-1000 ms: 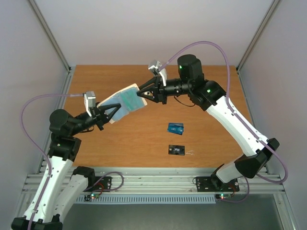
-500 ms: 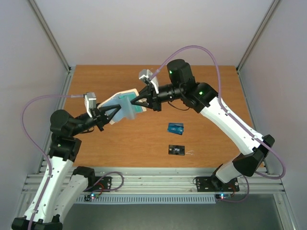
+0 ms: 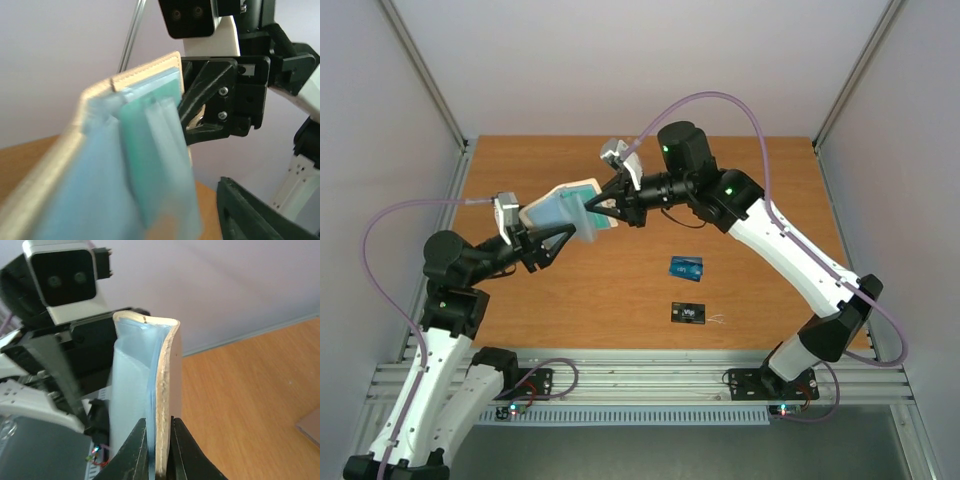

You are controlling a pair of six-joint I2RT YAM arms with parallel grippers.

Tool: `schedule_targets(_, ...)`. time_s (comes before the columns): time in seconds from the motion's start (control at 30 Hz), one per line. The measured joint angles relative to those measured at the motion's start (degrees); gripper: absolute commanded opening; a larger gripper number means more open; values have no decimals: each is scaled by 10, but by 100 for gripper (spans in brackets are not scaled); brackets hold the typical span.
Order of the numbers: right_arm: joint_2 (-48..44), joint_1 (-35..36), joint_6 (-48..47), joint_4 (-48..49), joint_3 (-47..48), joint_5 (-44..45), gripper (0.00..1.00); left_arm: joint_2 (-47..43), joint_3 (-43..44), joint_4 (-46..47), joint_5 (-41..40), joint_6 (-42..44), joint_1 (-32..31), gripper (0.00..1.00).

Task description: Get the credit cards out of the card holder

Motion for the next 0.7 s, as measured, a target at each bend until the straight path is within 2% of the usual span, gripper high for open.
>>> schedule_targets(0.1,18,11,14,-10,22,51,1,0,-1,-3,-16,-8,-2,78)
schedule_targets(0.17,34,26,13,-25,47,85,1,2,-2,-4,-32,-13,-3,77)
schedule_targets(0.2,39,32,13,-31,56,97,1,2,-2,-5,-38,-15,-3,73)
schedule_targets(0.23,42,35,13,-34,63,105,1,2,-2,-5,-45,-17,-3,66)
schedule_targets(0.27,44,38,13,-36,68,112,1,2,-2,-4,-50,-19,-3,51)
schedule_targets(0.37,44,40,13,-43,70,113,2,2,-2,-10,-65,-19,-5,14)
schedule_targets(0.4,43,40,13,-45,71,112,6,2,-3,-13,-72,-18,-5,5)
schedule_targets(0.43,42,40,13,-49,71,109,13,2,-4,-16,-77,-17,-4,1)
schedule_targets(0.47,40,40,13,-52,71,105,21,2,-6,-18,-81,-19,-4,0)
schedule_targets(0.53,36,36,12,-58,71,91,29,2,-7,-21,-84,-16,-5,0)
schedule_targets(0.7,30,18,15,-56,71,56,36,2,-7,-24,-72,-22,-14,0)
